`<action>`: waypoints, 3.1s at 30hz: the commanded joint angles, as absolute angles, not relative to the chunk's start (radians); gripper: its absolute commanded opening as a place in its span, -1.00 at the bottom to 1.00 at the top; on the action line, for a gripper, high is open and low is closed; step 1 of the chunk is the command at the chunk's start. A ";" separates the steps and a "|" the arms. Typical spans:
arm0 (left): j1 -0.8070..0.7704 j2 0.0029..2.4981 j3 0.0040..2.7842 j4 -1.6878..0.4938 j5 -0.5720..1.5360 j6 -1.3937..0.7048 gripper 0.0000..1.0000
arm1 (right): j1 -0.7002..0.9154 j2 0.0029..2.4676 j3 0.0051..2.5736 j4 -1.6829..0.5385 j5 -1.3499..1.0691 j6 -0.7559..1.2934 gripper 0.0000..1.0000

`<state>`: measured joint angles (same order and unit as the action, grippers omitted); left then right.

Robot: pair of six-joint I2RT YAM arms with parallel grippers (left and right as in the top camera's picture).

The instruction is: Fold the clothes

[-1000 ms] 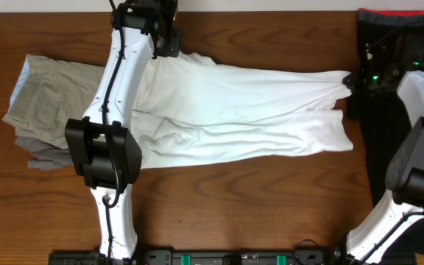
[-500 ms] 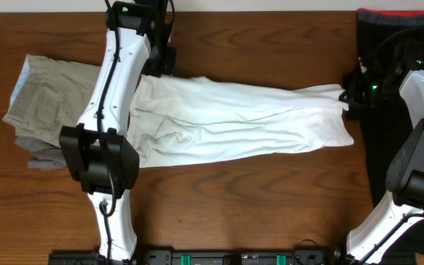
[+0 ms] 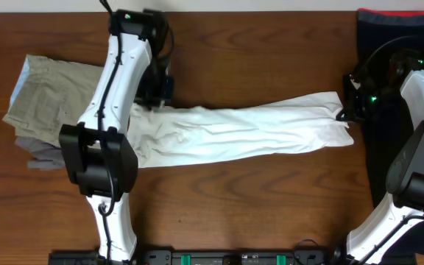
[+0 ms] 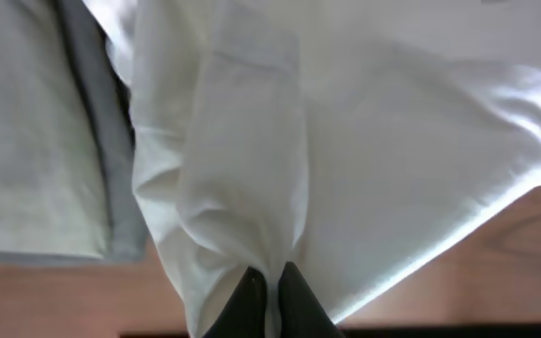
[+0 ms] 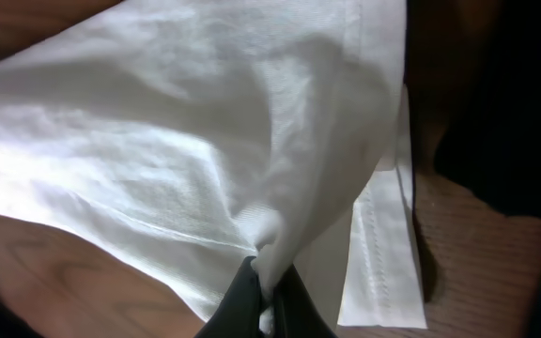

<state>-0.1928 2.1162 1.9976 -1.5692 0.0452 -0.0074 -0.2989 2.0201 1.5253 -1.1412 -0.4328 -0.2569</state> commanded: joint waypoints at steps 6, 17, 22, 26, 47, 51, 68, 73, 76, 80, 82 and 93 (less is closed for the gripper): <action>-0.184 2.098 1.755 -1.519 0.009 -0.043 -0.88 | -0.300 1.987 1.537 -1.229 -0.404 -0.277 -0.95; -0.118 2.098 1.660 -1.475 -0.102 -0.104 -0.88 | -0.300 1.987 1.537 -1.323 -0.213 -0.124 -0.92; -0.112 2.098 1.660 -1.475 -0.099 -0.104 -0.84 | -0.300 1.987 1.537 -1.330 -0.213 -0.108 -0.84; -0.112 2.098 1.660 -1.488 -0.098 -0.104 -0.67 | -0.300 1.987 1.537 -1.340 -0.213 -0.109 -0.70; -0.101 1.978 1.699 -1.526 -0.084 -0.149 0.93 | -0.301 1.990 1.471 -1.091 -0.270 -0.158 0.74; -0.097 1.836 1.710 -1.517 -0.052 -0.180 0.95 | -0.301 2.002 1.456 -1.084 -0.342 -0.221 0.76; -0.097 1.457 1.711 -1.312 -0.051 -0.205 0.96 | -0.300 2.110 1.366 -1.071 -0.348 -0.274 0.42; -0.097 1.458 1.710 -1.311 -0.036 -0.205 0.96 | -0.300 2.186 1.365 -1.016 -0.360 -0.258 0.11; -0.096 1.458 1.710 -1.311 -0.036 -0.205 0.96 | -0.302 2.210 1.365 -1.018 -0.376 -0.259 -0.36; -0.096 1.458 1.710 -1.305 -0.037 -0.204 0.96 | -0.303 2.197 1.372 -1.042 -0.392 -0.260 -0.67; -0.096 1.458 1.711 -1.297 -0.036 -0.204 0.96 | -0.305 2.184 1.377 -1.058 -0.406 -0.260 -0.77; -0.096 1.458 1.710 -1.279 -0.037 -0.204 0.96 | -0.421 2.040 1.504 -1.148 -0.295 -0.135 -0.97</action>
<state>-0.1043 1.4586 1.6997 -1.2812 -0.0364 -0.1879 -0.3660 2.1113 1.4372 -1.1366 -0.3740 -0.1940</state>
